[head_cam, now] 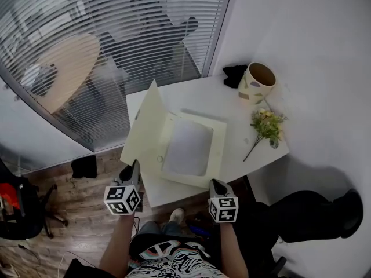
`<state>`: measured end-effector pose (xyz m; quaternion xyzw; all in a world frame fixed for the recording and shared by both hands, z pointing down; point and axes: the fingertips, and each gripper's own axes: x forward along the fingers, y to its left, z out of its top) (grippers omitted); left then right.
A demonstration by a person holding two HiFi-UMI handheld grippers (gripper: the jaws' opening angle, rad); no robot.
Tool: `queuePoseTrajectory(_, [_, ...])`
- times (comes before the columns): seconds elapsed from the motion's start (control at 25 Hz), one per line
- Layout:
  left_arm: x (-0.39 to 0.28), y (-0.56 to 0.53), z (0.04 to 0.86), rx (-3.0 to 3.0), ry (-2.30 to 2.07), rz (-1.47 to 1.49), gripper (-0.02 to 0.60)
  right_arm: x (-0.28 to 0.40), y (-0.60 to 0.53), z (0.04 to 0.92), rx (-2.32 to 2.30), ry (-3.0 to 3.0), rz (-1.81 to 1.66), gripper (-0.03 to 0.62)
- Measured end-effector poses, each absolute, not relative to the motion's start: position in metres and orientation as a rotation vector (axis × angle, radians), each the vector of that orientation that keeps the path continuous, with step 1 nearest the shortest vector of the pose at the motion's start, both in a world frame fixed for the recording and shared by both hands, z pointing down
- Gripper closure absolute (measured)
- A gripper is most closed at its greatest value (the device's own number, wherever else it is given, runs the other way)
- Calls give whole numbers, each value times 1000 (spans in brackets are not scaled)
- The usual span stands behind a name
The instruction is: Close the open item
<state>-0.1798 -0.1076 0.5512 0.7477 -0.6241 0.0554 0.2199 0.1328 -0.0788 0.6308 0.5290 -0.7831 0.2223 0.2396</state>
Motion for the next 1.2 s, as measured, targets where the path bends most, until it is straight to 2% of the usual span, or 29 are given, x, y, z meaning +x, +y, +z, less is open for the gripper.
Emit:
queuePoseTrajectory(0.36, [-185,-113,553,2084,-1736,183,518,136,-80,635,1432,-2194,651,595])
queuePoseTrajectory(1.2, [-138,-109,541,2259,-1662,270,509,138,-80,636,1468,-2208,647,595])
